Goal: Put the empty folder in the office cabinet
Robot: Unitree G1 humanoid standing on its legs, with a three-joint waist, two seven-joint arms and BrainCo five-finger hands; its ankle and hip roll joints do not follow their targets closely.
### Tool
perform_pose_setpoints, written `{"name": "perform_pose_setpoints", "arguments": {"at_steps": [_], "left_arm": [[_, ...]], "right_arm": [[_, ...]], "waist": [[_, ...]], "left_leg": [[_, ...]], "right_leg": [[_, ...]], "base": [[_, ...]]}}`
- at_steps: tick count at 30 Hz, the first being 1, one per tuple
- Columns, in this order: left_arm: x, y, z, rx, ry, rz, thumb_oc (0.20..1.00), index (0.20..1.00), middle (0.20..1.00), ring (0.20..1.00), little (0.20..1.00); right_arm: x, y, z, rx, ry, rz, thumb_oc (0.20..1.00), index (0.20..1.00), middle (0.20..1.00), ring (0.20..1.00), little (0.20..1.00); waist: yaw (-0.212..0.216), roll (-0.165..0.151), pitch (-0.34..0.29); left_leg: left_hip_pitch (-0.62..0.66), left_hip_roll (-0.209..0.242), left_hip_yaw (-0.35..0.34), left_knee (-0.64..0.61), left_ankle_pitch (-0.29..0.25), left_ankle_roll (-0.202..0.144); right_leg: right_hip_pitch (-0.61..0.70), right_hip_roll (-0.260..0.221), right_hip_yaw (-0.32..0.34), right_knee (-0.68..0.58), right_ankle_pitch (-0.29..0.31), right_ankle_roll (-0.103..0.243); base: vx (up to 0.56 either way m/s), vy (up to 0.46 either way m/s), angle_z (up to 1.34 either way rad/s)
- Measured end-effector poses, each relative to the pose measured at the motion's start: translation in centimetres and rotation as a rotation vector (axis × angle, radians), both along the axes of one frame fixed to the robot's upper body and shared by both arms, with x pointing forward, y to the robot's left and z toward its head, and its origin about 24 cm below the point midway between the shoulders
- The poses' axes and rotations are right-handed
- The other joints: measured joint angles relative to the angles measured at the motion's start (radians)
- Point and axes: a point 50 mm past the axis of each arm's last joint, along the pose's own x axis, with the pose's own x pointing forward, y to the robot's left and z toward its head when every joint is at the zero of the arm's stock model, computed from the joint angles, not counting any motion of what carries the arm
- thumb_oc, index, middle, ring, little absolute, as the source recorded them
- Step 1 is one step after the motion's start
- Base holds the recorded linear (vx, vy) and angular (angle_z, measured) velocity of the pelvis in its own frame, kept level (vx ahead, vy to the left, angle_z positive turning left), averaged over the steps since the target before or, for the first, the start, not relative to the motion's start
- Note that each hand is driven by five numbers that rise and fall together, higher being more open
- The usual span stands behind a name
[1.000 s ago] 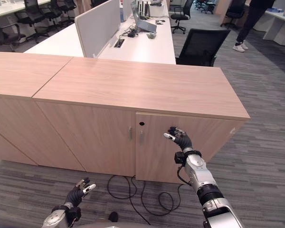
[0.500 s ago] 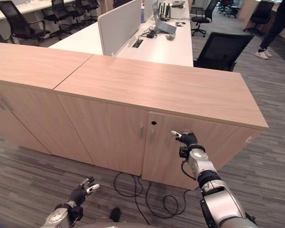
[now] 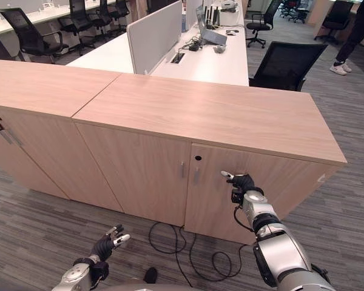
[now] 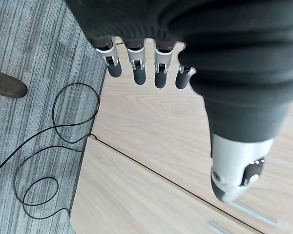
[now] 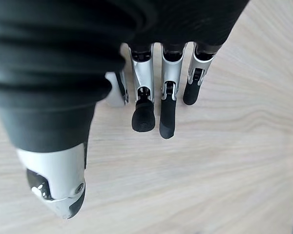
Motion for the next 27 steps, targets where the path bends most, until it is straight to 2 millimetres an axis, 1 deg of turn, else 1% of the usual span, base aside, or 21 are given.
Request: {"name": "perform_pose_setpoints", "arguments": {"at_steps": [4,5,6,7,9,10,11,12,13,15,16,18,19,21,23,25,26,27], "left_arm": [[-0.2,0.1,-0.1,0.004,0.009,0.008,1.000,1.000,1.000,1.000,1.000],[-0.3,0.2,-0.2,0.007,0.015,0.016,1.000,1.000,1.000,1.000,1.000],[-0.3,0.2,-0.2,0.007,0.015,0.016,1.000,1.000,1.000,1.000,1.000],[-0.8,0.5,-0.5,0.009,0.031,0.043,1.000,1.000,1.000,1.000,1.000],[-0.9,0.4,-0.5,0.005,0.034,0.058,1.000,1.000,1.000,1.000,1.000],[-0.8,0.5,-0.5,0.004,0.031,0.065,1.000,1.000,1.000,1.000,1.000],[-0.9,0.6,-0.5,0.006,0.033,0.076,1.000,1.000,1.000,1.000,1.000],[-1.1,0.8,-0.5,0.004,0.033,0.096,1.000,1.000,1.000,1.000,1.000],[-0.9,0.8,-0.5,-0.006,0.025,0.126,1.000,1.000,1.000,1.000,1.000],[-1.0,0.9,-0.5,-0.014,0.021,0.155,1.000,1.000,1.000,1.000,1.000],[-1.4,1.2,-0.6,-0.009,0.032,0.163,1.000,1.000,1.000,1.000,1.000],[-1.7,1.4,-0.7,-0.001,0.039,0.169,1.000,1.000,1.000,1.000,1.000],[-1.8,1.7,-0.7,0.008,0.040,0.178,1.000,1.000,1.000,1.000,1.000],[-1.8,1.8,-0.7,0.013,0.040,0.175,1.000,1.000,1.000,1.000,1.000],[-1.6,1.9,-0.6,0.012,0.033,0.173,1.000,1.000,1.000,1.000,1.000],[-1.2,1.8,-0.5,0.022,0.025,0.154,1.000,1.000,1.000,1.000,1.000],[-1.6,1.8,-0.7,0.029,0.042,0.148,1.000,1.000,1.000,1.000,1.000],[-1.7,1.9,-0.9,0.032,0.052,0.146,1.000,1.000,1.000,1.000,1.000]], "right_arm": [[0.2,0.2,0.2,-0.002,-0.016,0.001,1.000,1.000,1.000,1.000,1.000],[0.3,0.6,0.2,0.005,-0.021,0.010,1.000,1.000,1.000,1.000,1.000],[0.3,0.6,0.2,0.005,-0.021,0.010,1.000,1.000,1.000,1.000,1.000],[0.4,2.2,0.2,0.024,-0.053,0.057,1.000,1.000,1.000,1.000,1.000],[-0.2,4.3,0.1,0.061,-0.108,0.144,1.000,1.000,1.000,1.000,1.000],[-0.6,4.9,0.2,0.077,-0.140,0.168,1.000,1.000,1.000,1.000,1.000],[-1.6,5.8,-0.1,0.112,-0.168,0.193,1.000,1.000,1.000,1.000,1.000],[-2.3,6.5,-0.5,0.140,-0.174,0.210,1.000,1.000,1.000,1.000,1.000],[-4.1,7.0,-1.3,0.190,-0.178,0.227,1.000,1.000,1.000,1.000,1.000],[-6.5,6.7,-1.9,0.225,-0.184,0.225,1.000,1.000,1.000,1.000,1.000],[-7.5,6.5,-2.6,0.231,-0.156,0.226,1.000,1.000,1.000,1.000,1.000],[-9.1,5.6,-3.4,0.225,-0.131,0.204,1.000,1.000,1.000,1.000,1.000],[-10.4,4.9,-4.1,0.212,-0.094,0.194,1.000,1.000,1.000,1.000,1.000],[-11.6,4.4,-4.5,0.209,-0.072,0.190,1.000,1.000,1.000,1.000,1.000],[-12.9,4.1,-5.1,0.206,-0.042,0.188,1.000,1.000,1.000,1.000,1.000],[-13.9,3.8,-5.6,0.213,-0.016,0.181,1.000,1.000,1.000,1.000,1.000],[-14.3,3.7,-5.8,0.208,0.003,0.185,1.000,1.000,1.000,1.000,1.000],[-14.3,3.6,-5.8,0.207,0.003,0.186,1.000,1.000,1.000,1.000,1.000]], "waist": [[0.000,0.001,-0.003],[-0.002,0.001,-0.002],[-0.002,0.001,-0.002],[-0.005,0.000,-0.003],[-0.019,-0.002,0.000],[-0.021,-0.002,0.000],[-0.026,-0.005,0.002],[-0.023,-0.007,0.004],[-0.031,-0.009,0.004],[-0.034,-0.013,0.006],[-0.055,-0.016,0.014],[-0.071,-0.022,0.018],[-0.084,-0.026,0.024],[-0.098,-0.029,0.023],[-0.132,-0.031,0.023],[-0.142,-0.033,0.023],[-0.143,-0.029,0.025],[-0.151,-0.027,0.024]], "left_leg": [[-0.019,0.001,0.005,0.001,0.000,0.000],[-0.018,0.002,0.013,0.001,0.000,0.000],[-0.018,0.002,0.013,0.001,0.000,0.000],[-0.014,0.005,0.034,0.005,0.000,0.000],[-0.013,0.004,0.058,0.003,0.000,0.000],[-0.011,0.002,0.061,0.004,-0.001,0.002],[-0.004,0.001,0.069,0.008,-0.001,0.008],[0.005,0.001,0.074,0.009,-0.004,0.007],[0.012,-0.001,0.088,0.008,-0.010,0.006],[0.014,-0.005,0.091,0.009,-0.010,0.007],[0.024,-0.005,0.098,0.009,-0.014,0.008],[0.029,-0.005,0.110,0.008,-0.019,0.008],[0.040,-0.003,0.127,0.006,-0.027,0.008],[0.048,-0.001,0.157,0.001,-0.035,0.010],[0.056,0.000,0.172,0.000,-0.043,0.010],[0.065,0.000,0.195,0.000,-0.046,0.012],[0.079,0.000,0.213,-0.001,-0.054,0.014],[0.083,0.000,0.218,-0.001,-0.060,0.015]], "right_leg": [[-0.025,0.000,0.006,0.000,0.005,0.000],[-0.033,-0.002,0.011,0.000,0.005,-0.001],[-0.033,-0.002,0.011,0.000,0.005,-0.001],[-0.043,-0.003,0.033,0.000,0.006,0.000],[-0.049,-0.008,0.053,0.000,0.010,0.002],[-0.050,-0.009,0.055,0.000,0.010,0.003],[-0.048,-0.013,0.058,0.000,0.010,0.003],[-0.041,-0.015,0.058,0.000,0.010,0.003],[-0.041,-0.017,0.064,0.000,0.008,0.004],[-0.041,-0.019,0.065,0.000,0.008,0.003],[-0.034,-0.019,0.069,0.000,0.007,0.003],[-0.036,-0.022,0.082,0.000,0.004,0.003],[-0.036,-0.022,0.096,0.000,0.003,0.004],[-0.045,-0.024,0.126,0.000,0.002,0.007],[-0.048,-0.027,0.143,0.000,0.002,0.011],[-0.052,-0.033,0.164,0.000,0.003,0.011],[-0.051,-0.035,0.181,0.000,0.006,0.012],[-0.050,-0.035,0.188,0.000,0.007,0.014]], "base": [[-0.04,0.009,-0.05],[-0.01,0.039,-0.08],[0.00,0.030,-0.28],[0.01,0.029,-0.32],[0.00,0.040,-0.31],[-0.01,0.038,-0.16],[0.01,0.029,-0.13],[0.02,0.054,-0.20],[0.03,0.040,-0.16],[0.03,0.039,-0.09],[0.03,0.053,-0.11],[0.01,0.046,-0.21],[0.01,0.040,-0.40],[0.00,0.054,-0.45],[0.01,0.096,-0.28],[0.00,0.071,-0.34],[0.00,0.062,-0.50],[0.00,0.082,-0.36]]}}
